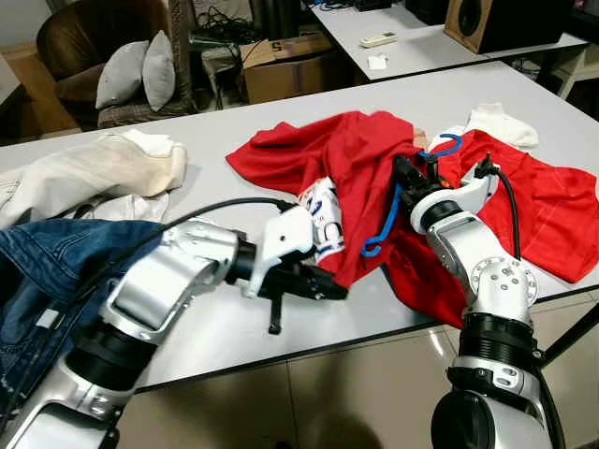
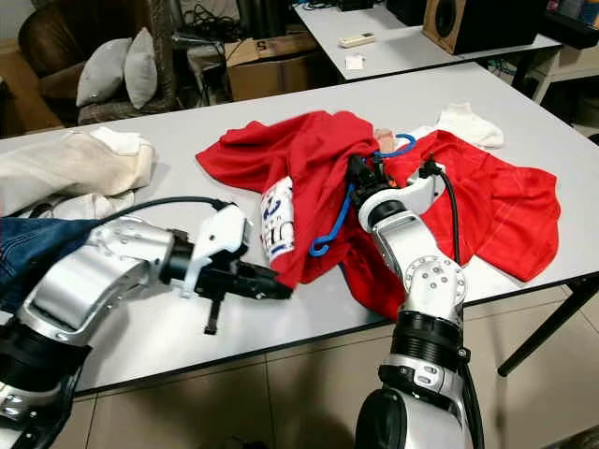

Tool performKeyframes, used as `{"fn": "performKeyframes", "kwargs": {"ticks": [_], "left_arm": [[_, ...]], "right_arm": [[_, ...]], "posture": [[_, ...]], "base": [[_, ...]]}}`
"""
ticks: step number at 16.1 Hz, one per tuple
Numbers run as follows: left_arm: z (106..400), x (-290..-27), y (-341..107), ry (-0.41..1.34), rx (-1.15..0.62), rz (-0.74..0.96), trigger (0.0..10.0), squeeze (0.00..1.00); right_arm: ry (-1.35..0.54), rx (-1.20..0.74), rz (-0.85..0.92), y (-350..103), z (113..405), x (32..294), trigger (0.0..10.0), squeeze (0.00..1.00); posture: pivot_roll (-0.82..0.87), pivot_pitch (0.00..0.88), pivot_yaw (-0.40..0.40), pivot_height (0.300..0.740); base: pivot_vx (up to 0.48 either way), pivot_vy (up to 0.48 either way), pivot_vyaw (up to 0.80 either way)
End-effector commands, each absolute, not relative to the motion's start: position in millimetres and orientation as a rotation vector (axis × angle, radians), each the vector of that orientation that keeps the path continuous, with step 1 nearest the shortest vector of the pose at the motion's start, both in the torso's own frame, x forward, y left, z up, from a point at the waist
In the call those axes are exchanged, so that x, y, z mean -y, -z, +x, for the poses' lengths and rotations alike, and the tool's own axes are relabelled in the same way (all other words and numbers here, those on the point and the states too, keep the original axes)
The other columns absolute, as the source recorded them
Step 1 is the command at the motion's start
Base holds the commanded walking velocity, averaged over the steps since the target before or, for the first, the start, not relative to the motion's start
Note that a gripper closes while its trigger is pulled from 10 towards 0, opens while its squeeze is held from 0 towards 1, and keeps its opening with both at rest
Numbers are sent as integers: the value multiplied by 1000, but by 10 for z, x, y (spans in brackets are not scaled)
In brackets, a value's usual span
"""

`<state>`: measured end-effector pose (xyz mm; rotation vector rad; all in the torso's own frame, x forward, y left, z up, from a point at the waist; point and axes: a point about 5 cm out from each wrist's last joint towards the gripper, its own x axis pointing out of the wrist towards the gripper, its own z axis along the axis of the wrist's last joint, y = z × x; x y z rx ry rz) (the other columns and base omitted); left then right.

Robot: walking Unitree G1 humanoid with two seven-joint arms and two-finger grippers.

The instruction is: Hang hanger

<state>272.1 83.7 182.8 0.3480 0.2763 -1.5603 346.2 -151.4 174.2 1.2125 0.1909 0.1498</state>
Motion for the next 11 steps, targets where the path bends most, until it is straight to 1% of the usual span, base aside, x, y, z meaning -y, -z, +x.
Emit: {"fn": "performKeyframes", "kwargs": {"ticks": [1,2,4,5,6,8,9,11], "left_arm": [[2669,-765,-1862,1616,-260,327,0,0],[2660,-718,-1926,1635,-231,277,0,0],[2670,-675,-2026,1644,-183,210,0,0],[2665,-649,-2119,1672,-152,115,0,0],[2659,-646,-2140,1682,-147,95,0,0],[2633,-649,-2172,1710,-153,46,0,0],[2616,-640,-2204,1721,-146,-13,0,0],[2650,-608,-2269,1698,-96,-102,0,0]], "right_arm": [[-154,-129,1209,-1883,3527,1529,10000,0],[-145,-135,1169,-1859,3546,1522,10000,0],[-129,-142,1159,-1814,3565,1508,10000,0],[-123,-147,1134,-1775,3589,1474,10000,0],[-124,-148,1136,-1771,3595,1462,10000,0],[-131,-135,1162,-1793,3617,1438,10000,0],[-125,-109,1232,-1840,3659,1437,10000,0],[-121,-76,1301,-1907,3724,1431,10000,0]], "posture": [[-152,0,100,740],[-153,0,101,740],[-152,0,100,740],[-145,0,94,740],[-145,0,94,740],[-141,0,93,740],[-139,0,93,740],[-138,0,92,740]], "base": [[0,0,0],[0,0,0],[0,0,0],[0,0,0],[0,0,0],[0,0,0],[0,0,0],[0,0,0]]}}
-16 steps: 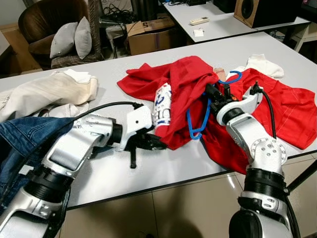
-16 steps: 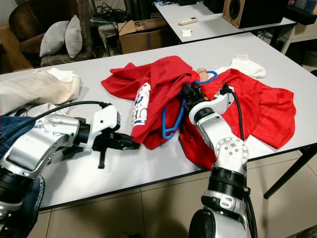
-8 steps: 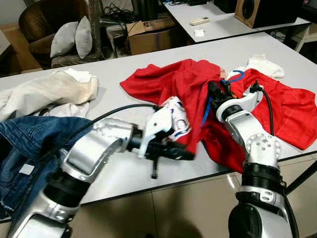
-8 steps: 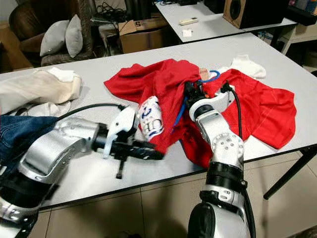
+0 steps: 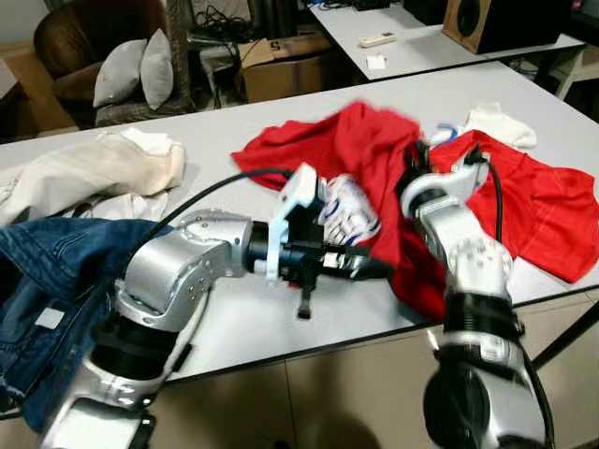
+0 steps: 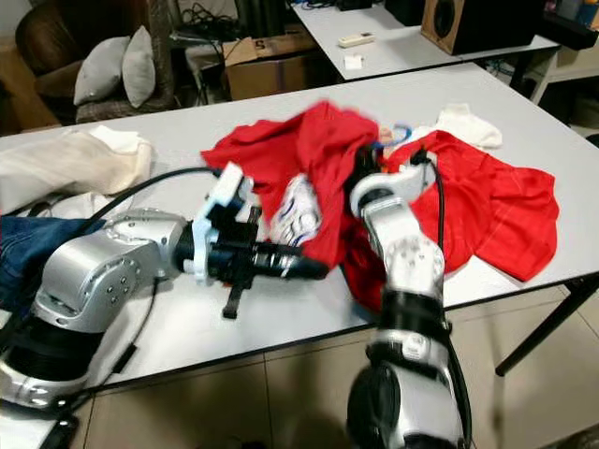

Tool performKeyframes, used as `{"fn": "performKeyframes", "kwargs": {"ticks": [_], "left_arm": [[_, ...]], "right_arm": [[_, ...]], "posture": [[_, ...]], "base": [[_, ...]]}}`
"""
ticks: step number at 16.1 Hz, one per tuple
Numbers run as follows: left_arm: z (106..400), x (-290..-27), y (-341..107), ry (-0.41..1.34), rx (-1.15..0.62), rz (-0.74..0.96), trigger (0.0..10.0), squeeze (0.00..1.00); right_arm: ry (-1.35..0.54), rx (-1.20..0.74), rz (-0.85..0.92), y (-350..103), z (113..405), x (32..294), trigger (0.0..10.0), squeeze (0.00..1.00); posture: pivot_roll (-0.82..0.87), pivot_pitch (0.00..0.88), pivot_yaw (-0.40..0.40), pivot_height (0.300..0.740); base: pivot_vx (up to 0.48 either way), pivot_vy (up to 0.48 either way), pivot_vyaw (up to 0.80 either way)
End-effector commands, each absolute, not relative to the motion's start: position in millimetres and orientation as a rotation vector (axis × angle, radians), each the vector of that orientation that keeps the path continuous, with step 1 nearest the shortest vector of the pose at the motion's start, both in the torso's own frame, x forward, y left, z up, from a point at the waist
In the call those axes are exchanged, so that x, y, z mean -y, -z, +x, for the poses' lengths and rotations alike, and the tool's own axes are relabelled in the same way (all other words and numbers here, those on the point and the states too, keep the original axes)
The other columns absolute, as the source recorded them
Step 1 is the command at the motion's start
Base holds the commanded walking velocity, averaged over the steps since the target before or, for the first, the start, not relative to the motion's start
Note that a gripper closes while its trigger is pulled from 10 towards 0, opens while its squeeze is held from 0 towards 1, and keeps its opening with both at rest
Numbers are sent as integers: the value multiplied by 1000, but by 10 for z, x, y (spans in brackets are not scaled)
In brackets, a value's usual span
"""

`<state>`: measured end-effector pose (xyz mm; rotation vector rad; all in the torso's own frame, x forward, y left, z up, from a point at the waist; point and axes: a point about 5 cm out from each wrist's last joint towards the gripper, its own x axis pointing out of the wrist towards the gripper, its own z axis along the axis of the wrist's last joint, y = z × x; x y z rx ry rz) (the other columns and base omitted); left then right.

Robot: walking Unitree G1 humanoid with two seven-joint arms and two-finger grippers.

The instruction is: Hang hanger

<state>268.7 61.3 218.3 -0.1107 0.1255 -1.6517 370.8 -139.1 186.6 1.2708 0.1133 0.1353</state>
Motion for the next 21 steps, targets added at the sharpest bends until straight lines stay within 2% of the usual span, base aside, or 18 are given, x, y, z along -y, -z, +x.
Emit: {"fn": "performKeyframes", "kwargs": {"ticks": [1,3,5,6,8,9,11,14,17,19,20,21], "left_arm": [[2689,-591,-2336,1673,-57,-168,0,0],[2762,-588,-2548,1641,56,-313,0,0],[3036,-658,-2509,1398,61,-158,0,0],[3077,-672,-2520,1369,54,-126,0,0],[3377,-930,-2636,1119,126,0,0,0],[3473,-1033,-2716,1035,152,39,0,0],[3570,-1125,-2792,941,169,69,0,0],[3701,-1188,-3137,787,348,41,0,0],[3709,-1251,-3171,733,393,20,0,0],[3522,-1135,-2988,951,316,63,0,0],[3470,-1107,-2917,995,285,80,2667,0],[3441,-1102,-2852,999,261,90,3137,0]], "right_arm": [[-123,-80,1282,-1901,3736,1414,10000,0],[-138,-100,1229,-1873,3745,1358,10000,0],[-234,-152,1042,-1854,3678,1250,10000,0],[-248,-157,1021,-1881,3679,1239,10000,0],[-388,-175,729,-1908,3434,1246,10000,0],[-412,-167,666,-1944,3326,1296,10000,0],[-439,-165,627,-1997,3184,1334,10000,0],[-531,-237,557,-1884,2718,1426,10000,0],[-556,-263,553,-1888,2553,1436,10000,0],[-543,-281,524,-1879,2547,1481,10000,0],[-544,-279,517,-1886,2550,1494,10000,0],[-556,-271,500,-1909,2547,1506,10000,0]], "posture": [[-138,0,91,740],[-136,0,89,740],[-135,0,87,740],[-137,0,87,740],[-147,0,102,740],[-156,0,117,740],[-166,0,135,740],[-161,0,140,740],[-169,0,130,740],[-173,0,125,740],[-173,0,124,740],[-171,0,123,740]], "base": [[0,0,0],[0,0,0],[0,0,0],[0,0,0],[0,0,0],[0,0,0],[0,0,0],[0,0,0],[0,0,0],[0,0,0],[0,0,0],[0,0,0]]}}
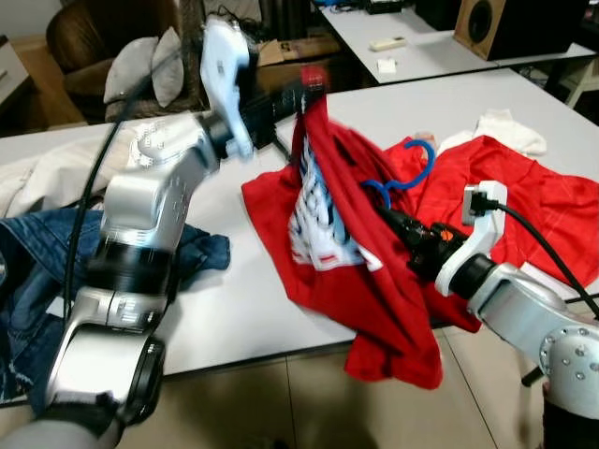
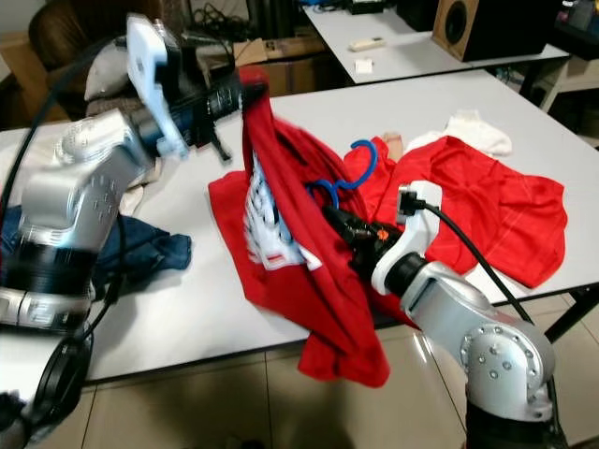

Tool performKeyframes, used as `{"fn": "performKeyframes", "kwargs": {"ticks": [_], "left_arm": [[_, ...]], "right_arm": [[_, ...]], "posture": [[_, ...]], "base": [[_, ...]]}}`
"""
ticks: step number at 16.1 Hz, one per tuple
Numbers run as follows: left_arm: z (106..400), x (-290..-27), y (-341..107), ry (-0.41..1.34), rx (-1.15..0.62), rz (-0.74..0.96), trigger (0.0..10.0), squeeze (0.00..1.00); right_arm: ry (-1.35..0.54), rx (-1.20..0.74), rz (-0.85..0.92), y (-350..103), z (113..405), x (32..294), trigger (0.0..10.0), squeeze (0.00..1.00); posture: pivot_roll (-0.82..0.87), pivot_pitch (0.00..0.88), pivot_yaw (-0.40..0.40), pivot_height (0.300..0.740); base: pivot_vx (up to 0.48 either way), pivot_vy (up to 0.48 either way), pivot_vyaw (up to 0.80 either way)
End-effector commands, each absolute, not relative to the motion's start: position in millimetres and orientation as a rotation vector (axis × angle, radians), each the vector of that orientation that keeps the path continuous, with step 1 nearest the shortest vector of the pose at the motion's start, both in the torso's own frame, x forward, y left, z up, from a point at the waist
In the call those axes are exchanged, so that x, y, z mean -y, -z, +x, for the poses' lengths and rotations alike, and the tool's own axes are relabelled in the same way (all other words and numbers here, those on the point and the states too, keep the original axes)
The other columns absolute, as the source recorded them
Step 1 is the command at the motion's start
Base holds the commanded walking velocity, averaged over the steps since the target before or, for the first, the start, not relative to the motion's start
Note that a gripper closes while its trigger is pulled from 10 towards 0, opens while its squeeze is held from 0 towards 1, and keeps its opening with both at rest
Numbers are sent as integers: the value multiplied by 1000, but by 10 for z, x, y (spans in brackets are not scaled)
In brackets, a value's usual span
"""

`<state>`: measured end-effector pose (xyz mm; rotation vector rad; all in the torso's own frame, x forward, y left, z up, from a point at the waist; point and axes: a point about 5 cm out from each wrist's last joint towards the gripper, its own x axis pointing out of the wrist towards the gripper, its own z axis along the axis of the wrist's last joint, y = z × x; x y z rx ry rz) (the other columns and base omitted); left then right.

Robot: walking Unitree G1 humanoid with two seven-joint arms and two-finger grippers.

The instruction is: Hang hanger

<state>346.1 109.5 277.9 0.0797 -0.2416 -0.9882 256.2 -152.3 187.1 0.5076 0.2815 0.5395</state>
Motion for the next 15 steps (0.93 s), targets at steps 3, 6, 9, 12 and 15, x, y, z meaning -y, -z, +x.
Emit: {"fn": "performKeyframes", "kwargs": {"ticks": [3,6,9,12,15], "left_arm": [[3387,-1109,-2733,992,212,163,9922,0],[3305,-1133,-2822,1054,204,133,10000,1000],[3126,-1054,-2965,1200,222,59,10000,1000],[2908,-984,-2917,1387,133,120,10000,1000],[2962,-976,-2702,1324,3,212,10000,1000]], "right_arm": [[-615,-274,449,-1964,2516,1552,10000,0],[-595,-279,423,-1937,2520,1618,10000,0],[-545,-274,377,-1907,2565,1704,10000,0],[-534,-257,355,-1911,2620,1727,10000,0],[-547,-235,344,-1929,2678,1705,10000,0]], "posture": [[-143,0,106,740],[-131,0,103,740],[-124,0,103,740],[-115,0,98,740],[-106,0,92,740]], "base": [[0,0,0],[0,0,0],[0,0,0],[0,0,0],[0,0,0]]}}
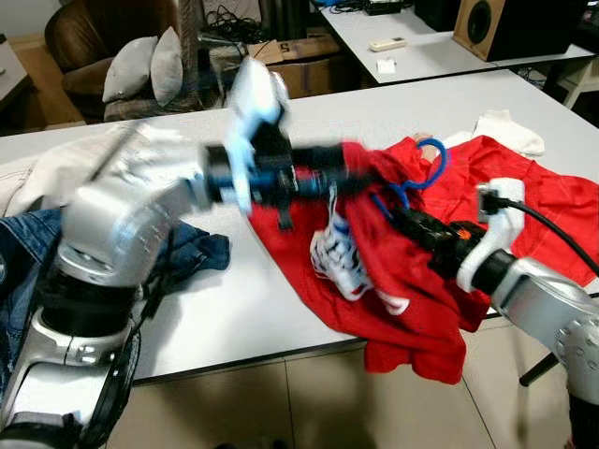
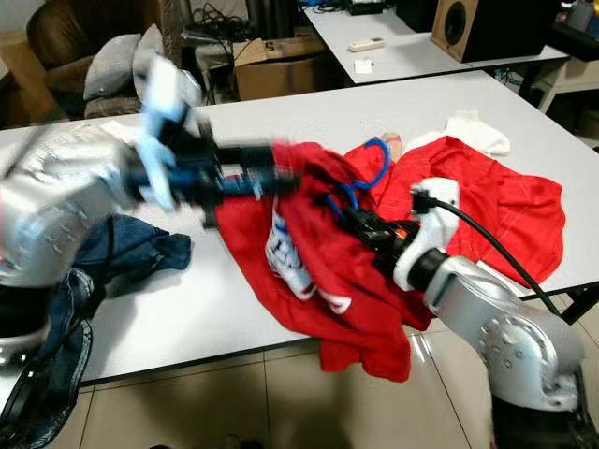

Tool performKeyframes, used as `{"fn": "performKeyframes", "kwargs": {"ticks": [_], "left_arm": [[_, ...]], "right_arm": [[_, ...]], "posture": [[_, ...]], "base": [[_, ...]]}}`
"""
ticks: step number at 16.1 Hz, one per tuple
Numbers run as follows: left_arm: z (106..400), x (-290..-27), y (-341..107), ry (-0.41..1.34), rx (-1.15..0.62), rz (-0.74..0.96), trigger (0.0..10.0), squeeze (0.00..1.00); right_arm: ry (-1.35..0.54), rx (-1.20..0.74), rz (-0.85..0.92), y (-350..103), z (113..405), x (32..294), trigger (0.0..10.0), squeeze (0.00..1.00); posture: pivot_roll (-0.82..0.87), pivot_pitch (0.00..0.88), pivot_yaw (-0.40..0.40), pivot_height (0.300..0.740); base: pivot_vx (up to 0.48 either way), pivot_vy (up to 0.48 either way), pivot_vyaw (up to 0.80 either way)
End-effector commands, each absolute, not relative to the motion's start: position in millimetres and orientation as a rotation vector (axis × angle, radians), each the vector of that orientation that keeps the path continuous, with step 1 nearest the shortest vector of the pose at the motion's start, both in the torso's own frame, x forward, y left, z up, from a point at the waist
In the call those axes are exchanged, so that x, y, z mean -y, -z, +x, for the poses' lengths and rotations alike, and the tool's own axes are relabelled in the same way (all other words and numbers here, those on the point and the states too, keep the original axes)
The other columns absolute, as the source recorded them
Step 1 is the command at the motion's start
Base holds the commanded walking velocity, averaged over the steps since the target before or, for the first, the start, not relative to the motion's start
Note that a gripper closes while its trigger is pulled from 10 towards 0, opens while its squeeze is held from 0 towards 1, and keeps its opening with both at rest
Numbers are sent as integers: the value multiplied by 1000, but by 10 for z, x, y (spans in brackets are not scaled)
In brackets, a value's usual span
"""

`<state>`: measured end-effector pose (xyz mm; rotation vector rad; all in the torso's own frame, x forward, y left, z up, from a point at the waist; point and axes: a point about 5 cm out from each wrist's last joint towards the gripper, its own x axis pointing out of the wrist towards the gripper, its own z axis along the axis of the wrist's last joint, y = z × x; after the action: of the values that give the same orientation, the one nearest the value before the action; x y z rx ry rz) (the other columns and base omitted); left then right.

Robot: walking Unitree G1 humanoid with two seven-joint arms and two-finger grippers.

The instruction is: Hang hanger

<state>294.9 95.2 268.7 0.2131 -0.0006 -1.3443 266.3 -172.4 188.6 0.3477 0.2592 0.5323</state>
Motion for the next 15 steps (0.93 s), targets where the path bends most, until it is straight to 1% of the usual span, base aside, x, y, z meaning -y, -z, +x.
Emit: {"fn": "performKeyframes", "kwargs": {"ticks": [1,3,4,6,7,8,9,10,11,12,13,14,15], "left_arm": [[2997,-1036,-2546,1278,-101,313,10000,1000],[2951,-1175,-2289,1258,-269,471,10000,1000],[2944,-1185,-2291,1258,-271,468,10000,1000],[2858,-1219,-2263,1315,-323,472,10000,1000],[2762,-1227,-2195,1381,-377,483,10000,1000],[2690,-1194,-2155,1429,-378,475,10000,1000],[2667,-1130,-2170,1449,-328,447,10000,1000],[2742,-1012,-2210,1380,-246,444,10000,1000],[2927,-957,-2205,1215,-168,544,10000,1000],[2947,-899,-2249,1217,-139,416,10000,1000],[2947,-899,-2249,1217,-139,416,10000,1000],[2759,-998,-2060,1350,-294,527,10000,1000],[2663,-1164,-1847,1373,-443,631,10000,1000]], "right_arm": [[-553,-230,337,-1935,2694,1694,10000,0],[-573,-227,313,-1935,2706,1668,10000,0],[-575,-227,309,-1934,2704,1667,10000,0],[-558,-212,308,-1944,2729,1699,10000,0],[-548,-194,311,-1965,2755,1723,10000,0],[-541,-159,323,-2014,2788,1747,10000,0],[-539,-119,349,-2068,2819,1769,10000,0],[-527,-90,342,-2107,2857,1803,10000,0],[-532,-66,345,-2144,2887,1810,10000,0],[-553,-44,364,-2178,2903,1788,10000,0],[-553,-44,364,-2178,2903,1788,10000,0],[-584,-23,379,-2206,2904,1766,10000,0],[-626,22,405,-2256,2893,1759,10000,0]], "posture": [[-104,0,90,740],[-102,0,89,740],[-102,0,89,740],[-97,0,83,740],[-97,0,82,740],[-97,0,81,740],[-95,0,78,740],[-89,0,72,740],[-88,0,70,740],[-90,0,69,740],[-90,0,69,740],[-88,0,70,740],[-91,0,74,740]], "base": [[0,0,0],[0,0,0],[0,0,0],[0,0,0],[0,0,0],[0,0,0],[0,0,0],[0,0,0],[0,0,0],[0,0,0],[0,0,0],[0,0,0],[0,0,0]]}}
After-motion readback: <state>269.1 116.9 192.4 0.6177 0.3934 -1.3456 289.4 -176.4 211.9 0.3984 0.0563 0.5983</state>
